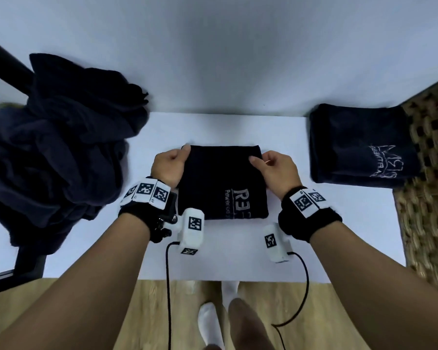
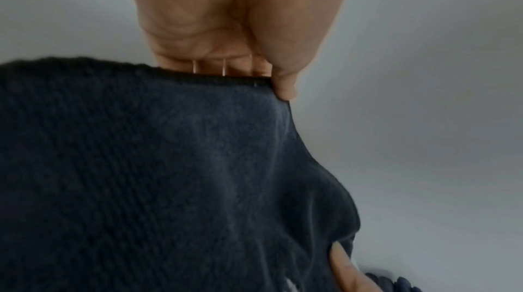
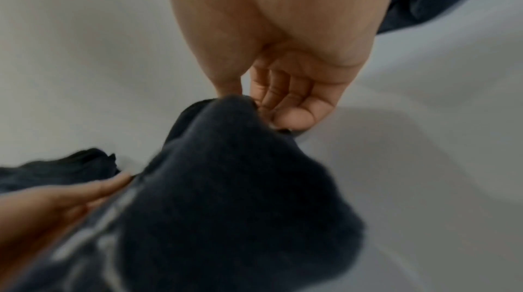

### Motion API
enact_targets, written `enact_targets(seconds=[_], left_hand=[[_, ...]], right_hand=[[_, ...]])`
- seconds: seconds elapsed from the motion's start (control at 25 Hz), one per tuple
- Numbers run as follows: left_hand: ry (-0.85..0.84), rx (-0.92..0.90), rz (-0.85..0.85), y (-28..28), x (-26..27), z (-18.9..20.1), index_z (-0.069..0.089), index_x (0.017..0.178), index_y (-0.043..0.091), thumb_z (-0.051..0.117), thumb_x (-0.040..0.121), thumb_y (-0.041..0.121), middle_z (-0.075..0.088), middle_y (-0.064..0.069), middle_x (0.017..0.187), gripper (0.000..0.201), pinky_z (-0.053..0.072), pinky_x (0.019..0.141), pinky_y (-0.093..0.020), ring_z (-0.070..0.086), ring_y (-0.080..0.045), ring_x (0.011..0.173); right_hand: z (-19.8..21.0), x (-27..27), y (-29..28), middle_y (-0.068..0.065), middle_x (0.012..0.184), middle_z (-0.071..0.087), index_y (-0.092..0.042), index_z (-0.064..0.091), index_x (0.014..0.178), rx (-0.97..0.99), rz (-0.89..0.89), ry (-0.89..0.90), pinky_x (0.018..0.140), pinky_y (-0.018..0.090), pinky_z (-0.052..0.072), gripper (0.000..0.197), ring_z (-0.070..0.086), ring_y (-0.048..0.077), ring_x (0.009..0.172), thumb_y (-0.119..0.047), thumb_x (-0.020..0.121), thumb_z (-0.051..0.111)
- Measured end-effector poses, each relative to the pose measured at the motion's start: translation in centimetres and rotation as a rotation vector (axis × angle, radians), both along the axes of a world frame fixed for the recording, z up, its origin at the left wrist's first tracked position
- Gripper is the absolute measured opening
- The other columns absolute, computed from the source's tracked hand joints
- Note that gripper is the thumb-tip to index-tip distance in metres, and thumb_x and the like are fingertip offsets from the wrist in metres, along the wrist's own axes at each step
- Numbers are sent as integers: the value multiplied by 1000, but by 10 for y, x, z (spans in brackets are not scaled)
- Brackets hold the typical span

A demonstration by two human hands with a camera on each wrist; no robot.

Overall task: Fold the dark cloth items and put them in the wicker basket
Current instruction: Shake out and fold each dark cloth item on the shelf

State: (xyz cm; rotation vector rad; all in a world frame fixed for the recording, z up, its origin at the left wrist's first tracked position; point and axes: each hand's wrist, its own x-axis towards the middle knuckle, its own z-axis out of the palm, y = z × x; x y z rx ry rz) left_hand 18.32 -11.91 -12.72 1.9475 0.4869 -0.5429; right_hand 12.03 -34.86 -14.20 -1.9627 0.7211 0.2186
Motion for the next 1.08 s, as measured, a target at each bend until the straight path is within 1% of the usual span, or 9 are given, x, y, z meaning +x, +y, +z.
enact_targets(seconds=[0.12, 0.2, 0.32, 0.44, 0.52, 0.64, 0.8, 0.96, 1.08], left_hand=[[35, -111, 44, 3, 2, 6, 64, 81, 20, 68, 83, 45, 65, -4, 82, 25, 51, 65, -31, 59, -21, 69], [68, -123, 66, 8, -3, 12, 58, 94, 17, 74, 81, 33, 62, -6, 84, 25, 51, 61, -31, 56, -19, 64], [44, 80, -41, 18, -20, 8, 57, 99, 20, 77, 71, 47, 65, -7, 93, 43, 55, 83, -42, 62, -26, 80], [28, 217, -180, 13, -41, 13, 55, 113, 19, 75, 74, 49, 63, -2, 101, 53, 49, 88, -32, 61, -21, 93], [58, 136, -166, 9, -46, 13, 59, 111, 15, 76, 75, 44, 65, -3, 104, 50, 50, 89, -33, 63, -21, 95], [137, -11, -113, 1, -47, 14, 63, 102, 16, 79, 72, 38, 70, -7, 103, 41, 54, 89, -41, 67, -24, 92], [99, -181, -80, -26, -50, 43, 56, 110, 7, 73, 80, 18, 67, -12, 104, 36, 55, 77, -33, 66, -21, 86], [-11, -388, -151, -91, -43, 84, 45, 125, 20, 76, 79, 13, 65, -4, 105, 56, 56, 80, -29, 66, -16, 94], [-45, -464, -275, -163, -36, 96, 41, 133, 21, 73, 80, 8, 67, -7, 104, 64, 57, 83, -36, 67, -18, 94]], right_hand=[[1, 0, 2, 0, 66, 60, -11, 59, 73, -16, -30, -22, 67, 36, 51, 35, 55, 19, 63, -44, 82, 67], [4, 0, 7, -1, 68, 60, -11, 61, 76, 0, -41, -54, 66, 31, 46, 32, 54, 16, 64, -42, 84, 67], [8, -3, 10, -1, 85, 63, -18, 60, 92, -55, -113, -59, 69, 22, 41, 23, 58, 15, 78, -39, 85, 67], [13, -14, 13, -1, 98, 62, -16, 57, 108, -56, -150, 3, 80, 23, 43, 37, 60, 16, 92, -43, 85, 66], [16, -22, 18, 1, 99, 67, -13, 61, 103, 0, -106, 68, 87, 33, 51, 39, 64, 18, 93, -45, 82, 68], [24, -29, 23, 4, 95, 70, -14, 62, 92, 128, -113, 85, 88, 44, 54, 28, 68, 22, 89, -36, 80, 72], [58, -40, 7, 9, 93, 73, -20, 54, 85, 243, -252, -38, 86, 50, 55, 31, 71, 27, 87, -39, 72, 76], [104, -47, -62, 8, 95, 71, -23, 55, 85, 58, -365, -189, 88, 49, 53, 44, 69, 25, 89, -51, 59, 76], [127, -48, -132, -1, 93, 67, -20, 56, 94, -130, -427, -179, 89, 43, 52, 38, 66, 21, 91, -41, 71, 78]])
